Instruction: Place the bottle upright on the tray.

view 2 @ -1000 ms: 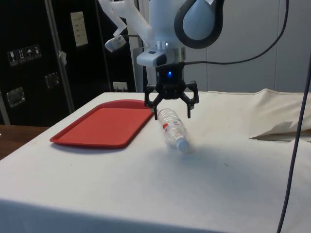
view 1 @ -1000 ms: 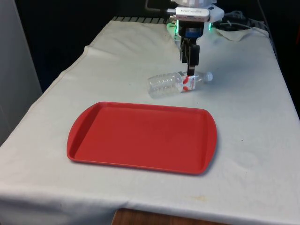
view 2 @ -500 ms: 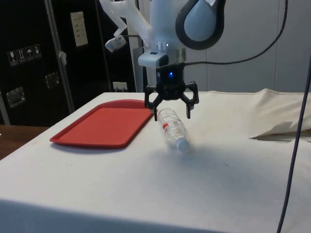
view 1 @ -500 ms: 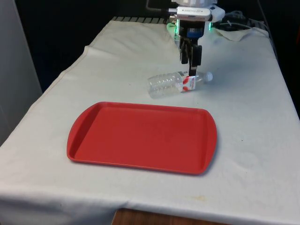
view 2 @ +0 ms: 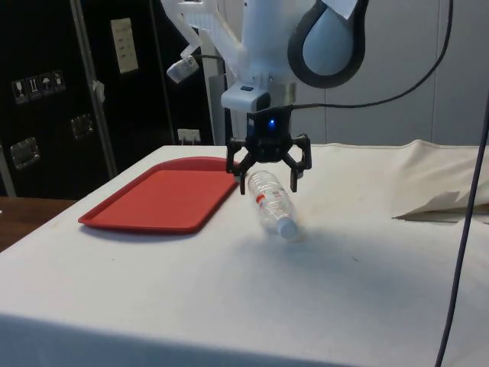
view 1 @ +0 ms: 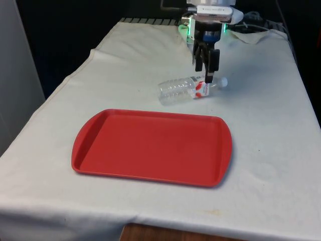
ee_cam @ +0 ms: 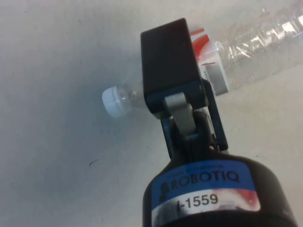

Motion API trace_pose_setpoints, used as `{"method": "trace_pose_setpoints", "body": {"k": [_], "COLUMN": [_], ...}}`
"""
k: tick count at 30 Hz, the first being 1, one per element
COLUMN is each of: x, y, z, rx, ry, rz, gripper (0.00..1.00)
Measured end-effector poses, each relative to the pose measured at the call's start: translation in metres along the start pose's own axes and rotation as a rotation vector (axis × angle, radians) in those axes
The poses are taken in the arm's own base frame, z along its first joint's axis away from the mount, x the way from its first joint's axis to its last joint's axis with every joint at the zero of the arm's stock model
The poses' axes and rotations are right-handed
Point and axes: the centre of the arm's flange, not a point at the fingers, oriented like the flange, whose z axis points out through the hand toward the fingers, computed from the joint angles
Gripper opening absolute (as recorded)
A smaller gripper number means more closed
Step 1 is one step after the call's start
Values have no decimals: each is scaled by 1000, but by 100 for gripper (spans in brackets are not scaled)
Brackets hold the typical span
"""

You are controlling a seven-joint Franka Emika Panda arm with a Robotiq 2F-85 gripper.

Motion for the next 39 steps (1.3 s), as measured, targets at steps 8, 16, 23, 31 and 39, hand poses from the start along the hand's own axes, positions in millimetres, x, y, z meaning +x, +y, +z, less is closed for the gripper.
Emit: {"method": "trace_pose_setpoints", "body": {"k": [8, 16, 23, 31, 39], "x": [5, 9, 13, 16, 16], "y": [0, 4, 4, 4, 4], "z": [5, 14, 16, 17, 18], "rx": [13, 50, 66, 73, 77], "ry": [1, -2, -20, -41, -40], "rz": [-18, -32, -38, -42, -41], "gripper": [100, 100, 100, 100, 100]}}
